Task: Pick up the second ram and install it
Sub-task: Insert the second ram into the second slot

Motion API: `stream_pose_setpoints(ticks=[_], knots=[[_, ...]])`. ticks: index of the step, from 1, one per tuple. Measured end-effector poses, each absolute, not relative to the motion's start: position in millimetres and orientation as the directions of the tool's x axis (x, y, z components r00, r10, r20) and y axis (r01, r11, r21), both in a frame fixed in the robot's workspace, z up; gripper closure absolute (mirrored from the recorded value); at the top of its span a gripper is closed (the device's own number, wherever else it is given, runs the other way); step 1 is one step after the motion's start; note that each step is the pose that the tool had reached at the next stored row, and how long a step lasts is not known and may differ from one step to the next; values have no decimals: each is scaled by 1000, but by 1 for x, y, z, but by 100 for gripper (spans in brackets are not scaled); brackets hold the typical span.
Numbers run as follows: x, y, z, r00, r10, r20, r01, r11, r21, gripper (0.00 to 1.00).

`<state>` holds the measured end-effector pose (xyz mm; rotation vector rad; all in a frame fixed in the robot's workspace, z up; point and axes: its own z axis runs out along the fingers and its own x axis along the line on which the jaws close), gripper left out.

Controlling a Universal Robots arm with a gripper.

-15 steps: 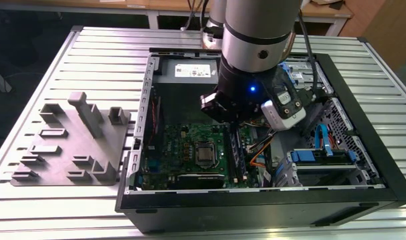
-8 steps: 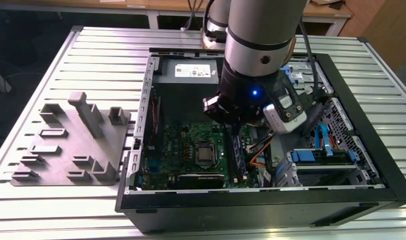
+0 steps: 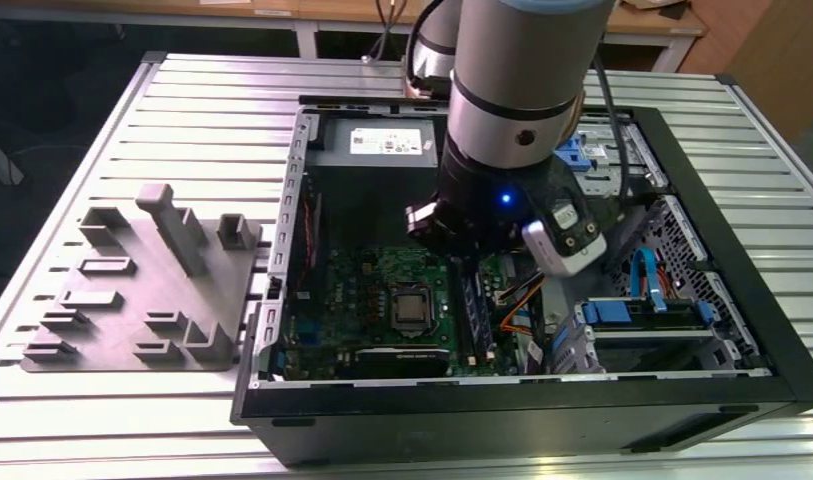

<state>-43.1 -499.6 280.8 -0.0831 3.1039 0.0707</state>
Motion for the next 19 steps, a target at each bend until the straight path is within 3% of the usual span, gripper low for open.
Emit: stream_pose_setpoints(ticks=[19], knots=[[-39, -500, 258, -998, -52, -37, -54, 998, 45, 92]])
